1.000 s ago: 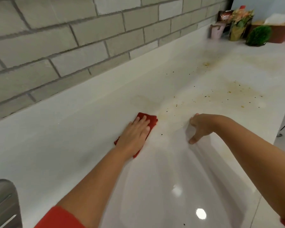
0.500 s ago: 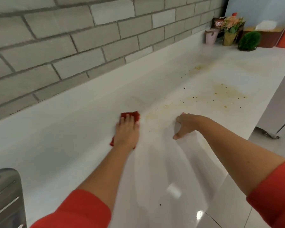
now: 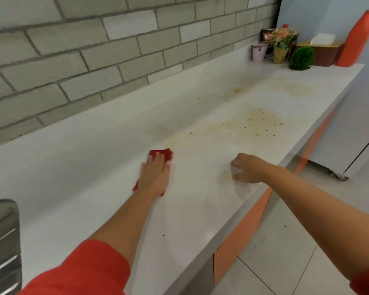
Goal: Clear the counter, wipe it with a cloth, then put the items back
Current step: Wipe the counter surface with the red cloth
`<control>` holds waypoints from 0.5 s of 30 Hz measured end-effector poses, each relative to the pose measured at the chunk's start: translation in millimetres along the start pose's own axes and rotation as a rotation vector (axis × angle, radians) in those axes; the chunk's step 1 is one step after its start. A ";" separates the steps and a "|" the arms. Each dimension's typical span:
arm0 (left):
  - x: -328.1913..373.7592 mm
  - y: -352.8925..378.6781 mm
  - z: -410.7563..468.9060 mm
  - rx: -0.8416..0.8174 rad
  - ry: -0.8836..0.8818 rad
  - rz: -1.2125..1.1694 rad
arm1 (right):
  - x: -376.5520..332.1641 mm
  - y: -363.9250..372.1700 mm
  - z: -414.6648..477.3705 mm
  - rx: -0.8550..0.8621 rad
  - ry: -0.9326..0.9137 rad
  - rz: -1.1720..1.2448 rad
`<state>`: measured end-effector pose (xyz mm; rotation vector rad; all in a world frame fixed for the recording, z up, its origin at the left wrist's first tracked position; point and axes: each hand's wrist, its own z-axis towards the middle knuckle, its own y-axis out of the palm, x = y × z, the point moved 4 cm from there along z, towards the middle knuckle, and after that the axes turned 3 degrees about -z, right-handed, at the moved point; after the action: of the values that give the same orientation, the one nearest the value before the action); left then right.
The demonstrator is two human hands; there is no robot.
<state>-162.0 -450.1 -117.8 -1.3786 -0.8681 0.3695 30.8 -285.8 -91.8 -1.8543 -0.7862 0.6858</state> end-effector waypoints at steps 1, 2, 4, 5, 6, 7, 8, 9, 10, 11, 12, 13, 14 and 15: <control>22.7 8.9 -9.1 -0.011 0.060 0.004 | -0.5 0.7 -0.2 0.004 -0.009 -0.010; 45.9 17.6 -20.9 -0.022 0.130 0.006 | -1.8 0.8 -1.2 0.010 -0.019 -0.032; 86.6 32.4 -47.0 -0.048 0.267 -0.015 | -3.0 -0.4 -3.5 0.016 -0.030 -0.082; 100.0 37.2 -60.6 -0.068 0.320 -0.024 | -2.6 -1.3 -5.4 0.012 -0.035 -0.089; 106.6 40.7 -71.6 -0.087 0.362 -0.027 | -1.2 -2.6 -7.2 0.002 -0.040 -0.085; 105.9 42.0 -78.4 -0.101 0.391 -0.019 | 1.0 -3.8 -9.7 -0.013 -0.046 -0.074; 99.1 40.8 -80.5 -0.102 0.400 -0.005 | 3.6 -5.0 -12.8 -0.023 -0.055 -0.056; 87.4 38.0 -78.6 -0.088 0.380 0.013 | 6.0 -5.4 -16.0 -0.027 -0.063 -0.027; 73.0 33.8 -74.1 -0.059 0.326 0.025 | 7.6 -5.4 -20.2 -0.018 -0.075 0.011; 57.6 28.6 -67.3 -0.020 0.238 0.028 | 8.2 -4.6 -24.8 0.003 -0.088 0.054; 44.1 23.2 -60.3 0.013 0.136 0.031 | 8.4 -2.9 -29.3 0.047 -0.103 0.098; 36.2 19.3 -54.5 0.032 0.045 0.041 | 9.3 -0.9 -33.4 0.117 -0.115 0.147; 34.8 17.4 -50.5 0.047 -0.015 0.059 | 11.2 1.3 -36.7 0.207 -0.116 0.202; 40.8 17.6 -49.1 0.059 -0.039 0.074 | 14.4 3.8 -39.5 0.303 -0.099 0.263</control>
<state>-95.9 -452.5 -119.4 -1.3549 -0.8330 0.4766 70.1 -298.0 -82.4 -1.6684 -0.4719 1.0119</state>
